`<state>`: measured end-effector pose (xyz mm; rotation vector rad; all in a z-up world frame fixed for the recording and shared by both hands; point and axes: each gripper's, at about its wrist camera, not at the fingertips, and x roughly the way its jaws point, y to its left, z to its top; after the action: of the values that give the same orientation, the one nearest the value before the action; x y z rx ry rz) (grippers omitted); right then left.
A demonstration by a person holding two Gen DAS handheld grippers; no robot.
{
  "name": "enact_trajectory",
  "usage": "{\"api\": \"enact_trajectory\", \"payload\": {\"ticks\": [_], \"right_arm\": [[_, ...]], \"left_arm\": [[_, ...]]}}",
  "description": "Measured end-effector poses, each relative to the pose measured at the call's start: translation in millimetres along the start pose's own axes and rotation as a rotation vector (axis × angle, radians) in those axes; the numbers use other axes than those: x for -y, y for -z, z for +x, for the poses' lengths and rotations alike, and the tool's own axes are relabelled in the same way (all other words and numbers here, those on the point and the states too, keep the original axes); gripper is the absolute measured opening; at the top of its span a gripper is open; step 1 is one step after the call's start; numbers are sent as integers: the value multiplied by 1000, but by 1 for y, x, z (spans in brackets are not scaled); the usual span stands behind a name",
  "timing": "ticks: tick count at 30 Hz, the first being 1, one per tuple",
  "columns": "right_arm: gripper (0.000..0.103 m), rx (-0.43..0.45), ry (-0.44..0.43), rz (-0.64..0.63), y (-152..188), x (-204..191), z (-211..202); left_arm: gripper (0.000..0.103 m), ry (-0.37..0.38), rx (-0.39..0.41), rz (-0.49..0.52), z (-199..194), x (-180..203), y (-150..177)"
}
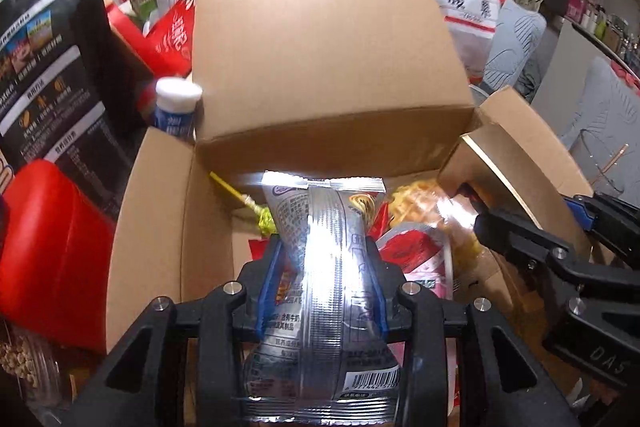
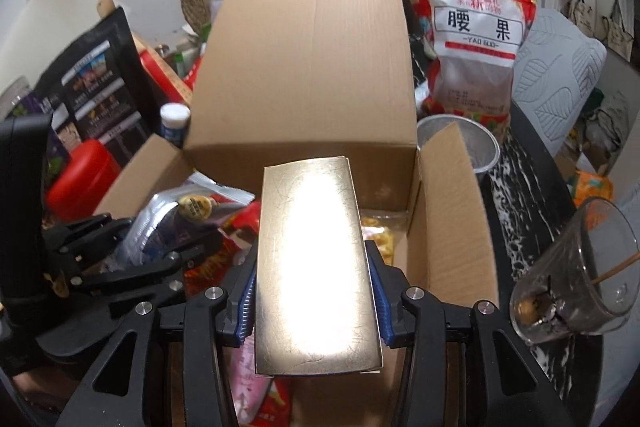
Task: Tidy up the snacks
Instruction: 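Carry the silver packet and gold box over the cardboard box and lower them inside, then open both grippers to drop the silver packet and gold box into the box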
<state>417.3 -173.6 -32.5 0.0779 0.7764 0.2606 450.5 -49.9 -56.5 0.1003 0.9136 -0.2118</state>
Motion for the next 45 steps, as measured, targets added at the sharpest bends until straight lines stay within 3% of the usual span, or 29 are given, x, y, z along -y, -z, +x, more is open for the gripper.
{"api": "enact_trajectory", "payload": {"ticks": [4, 10, 19, 22, 31, 45], "right_arm": [[52, -7, 3, -7, 1, -3, -1], [62, 7, 3, 3, 2, -6, -12], [63, 42, 34, -8, 3, -14, -44], [63, 68, 42, -20, 2, -18, -61], [63, 152, 38, -40, 5, -35, -117], [63, 292, 19, -69, 33, -63, -207]], "left_arm": [[38, 12, -82, -7, 11, -1, 0], [42, -20, -81, -20, 2, -1, 2], [43, -34, -33, -22, -30, 3, -5], [43, -5, -2, -28, -51, 3, -4], [43, -12, 93, -25, -110, 2, 0], [43, 16, 208, -2, -208, 5, 40]]}}
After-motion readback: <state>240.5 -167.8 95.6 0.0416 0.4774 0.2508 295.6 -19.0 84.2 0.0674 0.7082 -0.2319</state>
